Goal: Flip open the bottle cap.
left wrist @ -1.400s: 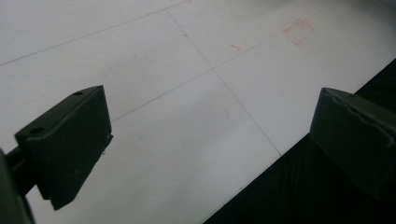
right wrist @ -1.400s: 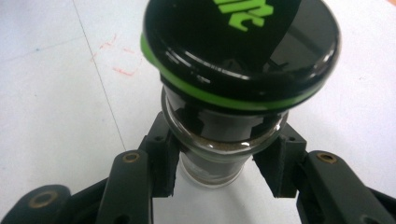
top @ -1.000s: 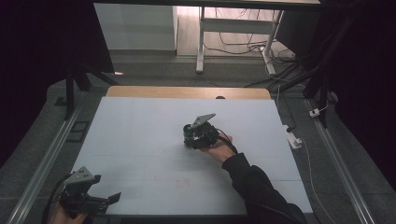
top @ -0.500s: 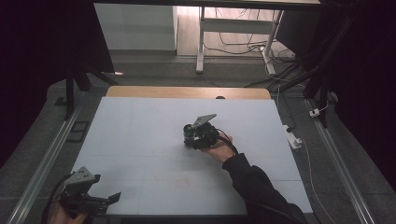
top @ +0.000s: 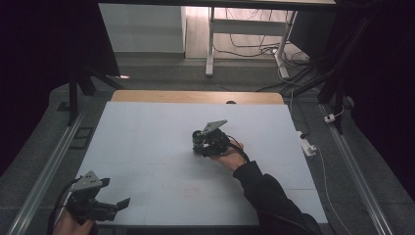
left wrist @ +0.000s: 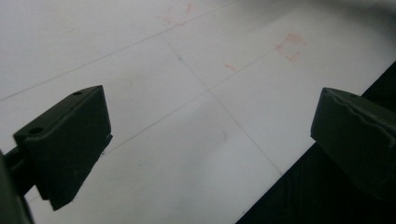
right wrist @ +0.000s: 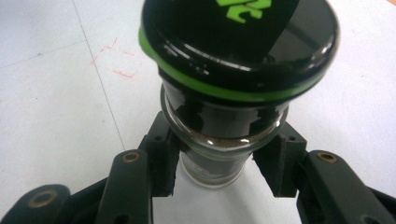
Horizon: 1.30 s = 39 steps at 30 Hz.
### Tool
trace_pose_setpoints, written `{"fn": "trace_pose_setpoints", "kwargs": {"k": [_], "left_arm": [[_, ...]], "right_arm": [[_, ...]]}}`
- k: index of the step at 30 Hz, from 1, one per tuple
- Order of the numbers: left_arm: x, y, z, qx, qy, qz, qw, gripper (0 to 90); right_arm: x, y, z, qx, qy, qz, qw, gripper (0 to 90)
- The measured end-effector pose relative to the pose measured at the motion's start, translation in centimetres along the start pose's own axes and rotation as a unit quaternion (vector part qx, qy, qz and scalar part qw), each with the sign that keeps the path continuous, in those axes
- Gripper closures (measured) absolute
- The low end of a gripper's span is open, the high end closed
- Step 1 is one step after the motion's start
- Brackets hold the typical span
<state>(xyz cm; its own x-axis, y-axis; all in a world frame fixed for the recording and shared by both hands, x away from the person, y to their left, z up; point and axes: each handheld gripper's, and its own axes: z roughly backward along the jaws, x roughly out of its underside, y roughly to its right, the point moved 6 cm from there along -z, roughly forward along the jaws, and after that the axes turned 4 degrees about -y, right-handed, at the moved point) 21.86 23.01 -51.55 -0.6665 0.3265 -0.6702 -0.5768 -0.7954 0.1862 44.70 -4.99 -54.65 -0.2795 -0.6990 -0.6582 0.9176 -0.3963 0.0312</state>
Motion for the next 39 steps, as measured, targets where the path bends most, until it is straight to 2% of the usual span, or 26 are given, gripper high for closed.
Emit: {"fn": "trace_pose_setpoints", "kwargs": {"k": [9,12,16,20,26,31,36,39], "left_arm": [[-1.4,0.1,-1.4,0.036,0.012,-0.014,0.9992,0.0],[-2.0,0.1,-1.8,0.041,0.015,-0.019,0.9989,0.0],[-2.9,0.2,-2.6,0.057,0.021,-0.024,0.9978,0.0],[-3.9,0.4,-3.4,0.059,0.022,-0.037,0.9973,0.0],[-5.3,0.5,-4.3,0.063,0.025,-0.045,0.9967,0.0],[-7.1,0.6,-5.3,0.068,0.026,-0.058,0.9957,0.0],[-8.0,0.7,-6.2,0.065,0.015,-0.063,0.9958,0.0],[-8.6,0.6,-6.7,0.054,0.010,-0.064,0.9964,0.0]], "right_arm": [[0.0,0.0,0.0,-0.001,-0.001,0.002,1.0000,53.0],[0.0,0.0,0.0,-0.001,-0.001,0.002,1.0000,52.9],[0.0,0.0,0.0,-0.002,-0.001,0.002,1.0000,52.9],[0.0,0.0,0.0,-0.002,0.000,0.002,1.0000,52.9],[0.0,0.0,0.0,-0.001,-0.001,0.002,1.0000,52.9],[0.0,0.0,0.0,-0.001,-0.001,0.003,1.0000,52.9],[0.0,0.0,0.0,-0.001,-0.001,0.004,1.0000,53.0],[0.0,0.0,0.0,-0.001,-0.001,0.005,1.0000,53.0]]}}
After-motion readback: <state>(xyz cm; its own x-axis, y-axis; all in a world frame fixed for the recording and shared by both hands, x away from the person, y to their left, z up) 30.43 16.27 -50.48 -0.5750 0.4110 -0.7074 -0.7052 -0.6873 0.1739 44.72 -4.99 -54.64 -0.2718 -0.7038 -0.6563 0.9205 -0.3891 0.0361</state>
